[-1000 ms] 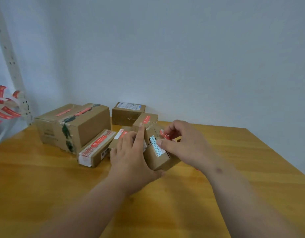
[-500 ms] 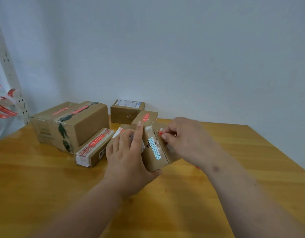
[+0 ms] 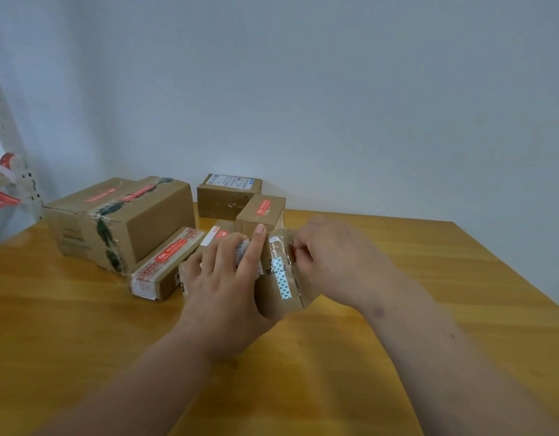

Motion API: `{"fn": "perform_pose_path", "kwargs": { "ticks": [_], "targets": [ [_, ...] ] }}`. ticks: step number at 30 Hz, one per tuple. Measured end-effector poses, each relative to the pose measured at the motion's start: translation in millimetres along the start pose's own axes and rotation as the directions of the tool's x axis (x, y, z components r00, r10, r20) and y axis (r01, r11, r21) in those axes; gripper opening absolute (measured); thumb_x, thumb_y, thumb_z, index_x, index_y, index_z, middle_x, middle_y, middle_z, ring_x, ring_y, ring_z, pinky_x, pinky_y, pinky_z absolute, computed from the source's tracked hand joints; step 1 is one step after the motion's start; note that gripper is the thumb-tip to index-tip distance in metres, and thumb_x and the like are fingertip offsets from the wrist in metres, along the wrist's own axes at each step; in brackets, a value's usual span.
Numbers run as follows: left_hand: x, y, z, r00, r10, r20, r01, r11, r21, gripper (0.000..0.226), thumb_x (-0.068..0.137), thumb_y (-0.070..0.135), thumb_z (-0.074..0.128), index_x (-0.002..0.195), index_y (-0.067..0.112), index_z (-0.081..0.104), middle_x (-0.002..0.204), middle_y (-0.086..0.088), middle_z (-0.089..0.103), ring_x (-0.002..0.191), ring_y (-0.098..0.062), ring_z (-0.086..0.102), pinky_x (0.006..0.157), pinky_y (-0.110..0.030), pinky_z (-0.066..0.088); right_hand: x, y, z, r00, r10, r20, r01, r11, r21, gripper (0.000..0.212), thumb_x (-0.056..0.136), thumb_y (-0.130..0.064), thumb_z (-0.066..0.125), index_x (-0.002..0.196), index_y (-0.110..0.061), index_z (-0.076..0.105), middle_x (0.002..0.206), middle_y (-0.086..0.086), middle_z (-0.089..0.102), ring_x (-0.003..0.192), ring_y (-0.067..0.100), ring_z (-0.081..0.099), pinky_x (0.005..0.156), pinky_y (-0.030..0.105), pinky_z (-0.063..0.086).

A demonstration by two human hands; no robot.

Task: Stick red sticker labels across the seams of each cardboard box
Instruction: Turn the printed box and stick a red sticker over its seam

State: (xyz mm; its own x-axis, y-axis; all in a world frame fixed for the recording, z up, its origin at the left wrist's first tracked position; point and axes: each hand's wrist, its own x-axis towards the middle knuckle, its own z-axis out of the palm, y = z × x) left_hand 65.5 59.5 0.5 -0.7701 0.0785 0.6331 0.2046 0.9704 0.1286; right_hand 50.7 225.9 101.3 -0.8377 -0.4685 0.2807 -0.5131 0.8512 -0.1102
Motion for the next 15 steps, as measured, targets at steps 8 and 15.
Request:
{"fn": "perform_pose_path", "kwargs": {
  "ticks": [8,15],
  "targets": [
    [0,-2,1,1.0,-0.027,-0.014,0.025,0.992,-0.123,0.121,0.055,0.079,0.056,0.153,0.02,0.017,0.138,-0.004,0.035,0.13,-0.03,0.033,0.105,-0.057,0.032,3,17,3,0.984,0.18,-0.016,-0.14,0.815,0.562,0.013,0.09,-0.021,0.066,0.1,-0.028,0.072,0.1,-0.012,0.064,0.092,0.004,0.06,0.083,0.023,0.048],
    [3,-5,-1,0.998,-0.015,0.053,0.027,0.972,-0.233,0.135,0.048,0.07,0.077,0.153,0.028,0.002,0.138,0.005,0.026,0.134,-0.023,0.025,0.11,-0.053,0.024,3,18,8,0.99,0.13,-0.053,-0.066,0.762,0.645,0.024,0.087,-0.015,0.07,0.106,-0.028,0.074,0.103,-0.009,0.06,0.093,0.006,0.059,0.09,0.038,0.051]
  ]
}}
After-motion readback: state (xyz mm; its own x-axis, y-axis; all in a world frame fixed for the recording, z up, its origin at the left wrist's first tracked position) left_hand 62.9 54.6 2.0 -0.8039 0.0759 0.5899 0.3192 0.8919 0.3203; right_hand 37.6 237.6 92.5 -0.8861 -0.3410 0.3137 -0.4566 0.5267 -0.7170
